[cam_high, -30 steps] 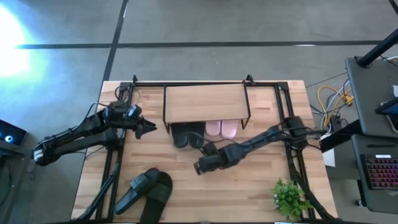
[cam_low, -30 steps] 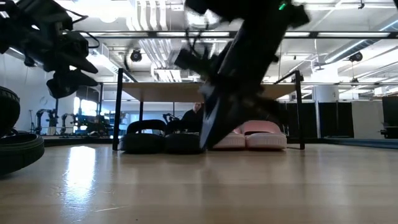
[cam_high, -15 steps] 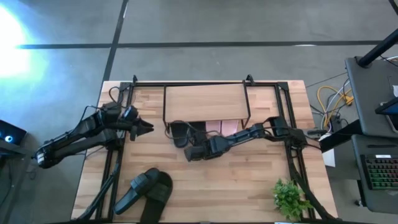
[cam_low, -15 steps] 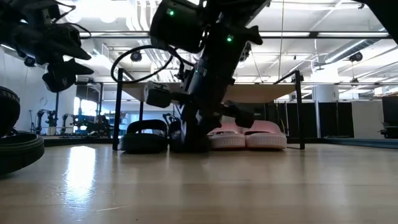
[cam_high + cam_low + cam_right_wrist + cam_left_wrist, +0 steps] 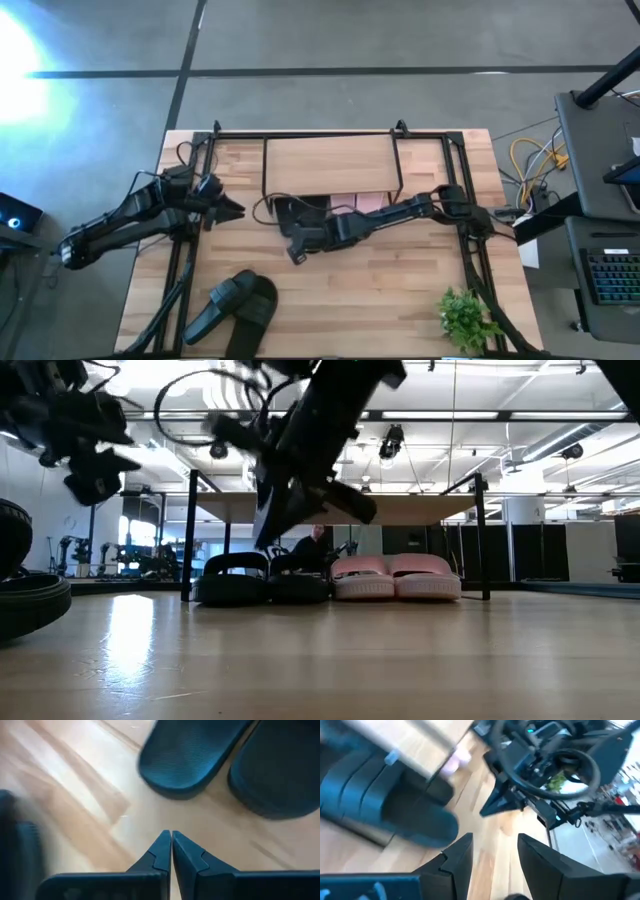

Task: Pick and place slides into the shelf
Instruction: Adjust the black slides under the shelf

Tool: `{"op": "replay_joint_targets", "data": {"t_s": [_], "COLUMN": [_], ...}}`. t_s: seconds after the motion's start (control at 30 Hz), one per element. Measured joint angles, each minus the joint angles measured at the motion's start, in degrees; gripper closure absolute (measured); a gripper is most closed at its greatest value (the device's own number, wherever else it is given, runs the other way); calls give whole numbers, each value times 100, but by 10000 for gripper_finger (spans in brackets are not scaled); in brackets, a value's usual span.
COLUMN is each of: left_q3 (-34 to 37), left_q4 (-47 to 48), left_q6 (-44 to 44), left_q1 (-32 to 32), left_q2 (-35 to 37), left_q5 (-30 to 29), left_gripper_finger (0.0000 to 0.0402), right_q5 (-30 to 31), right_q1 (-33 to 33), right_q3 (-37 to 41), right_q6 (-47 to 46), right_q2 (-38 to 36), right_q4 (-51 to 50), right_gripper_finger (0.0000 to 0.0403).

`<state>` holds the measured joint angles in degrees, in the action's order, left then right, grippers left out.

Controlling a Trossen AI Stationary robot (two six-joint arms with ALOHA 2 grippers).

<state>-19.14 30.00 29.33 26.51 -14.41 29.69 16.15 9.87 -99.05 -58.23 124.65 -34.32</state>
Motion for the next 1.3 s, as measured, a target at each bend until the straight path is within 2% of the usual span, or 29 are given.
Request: {"op": "replay_joint_targets", "data": {"t_s": [0.17, 0.27, 0.37, 0.43, 0.53, 0.63, 0.7, 0.8, 0.9, 1.0, 1.13, 1.23, 1.3], "left_q3": [0, 0, -25, -33, -12, -12, -210, -367, -599, -753, -928, -1222, -1500], "left_q4": [-1351, -3170, -4682, -4726, -4427, -4221, -4122, -2902, -2312, -2286, -2419, -2612, -2564], "left_q6": [-194, 318, 469, 333, 68, -86, -268, -451, -440, -402, -157, -59, 186], "left_q1": [-384, -652, -902, -1039, -1393, -2156, -2823, -3890, -4722, -5317, -5668, -5769, -5812], "left_q2": [3, -65, -476, -1122, -2287, -2967, -3063, -2893, -3040, -3344, -4216, -5166, -5892], "left_q5": [363, 557, 283, 80, 160, -3, -583, -2246, -3928, -5127, -5914, -6108, -6511], "left_gripper_finger": [261, 261, 261, 261, 261, 271, 290, 329, 363, 386, 399, 401, 401], "right_q5": [169, 489, 1035, 1296, 1521, 1655, 1702, 1734, 1737, 1666, 1559, 1540, 1538], "right_q1": [259, 453, 658, 769, 901, 1017, 1091, 1166, 1189, 1195, 1226, 1316, 1382], "right_q3": [29, 42, 22, 16, 16, 27, 25, 20, 27, 31, 93, 93, 99], "right_q6": [-450, -734, -1190, -1493, -2017, -2484, -2735, -2928, -2965, -2937, -2794, -2745, -2817], "right_q2": [-383, -623, -879, -1047, -1243, -1433, -1565, -1652, -1662, -1669, -1673, -1696, -1719], "right_q4": [24, -112, -432, -729, -1264, -1871, -2273, -2729, -3209, -3601, -3694, -3899, -4162], "right_gripper_finger": [394, 394, 394, 394, 394, 394, 394, 394, 394, 394, 394, 394, 394]}}
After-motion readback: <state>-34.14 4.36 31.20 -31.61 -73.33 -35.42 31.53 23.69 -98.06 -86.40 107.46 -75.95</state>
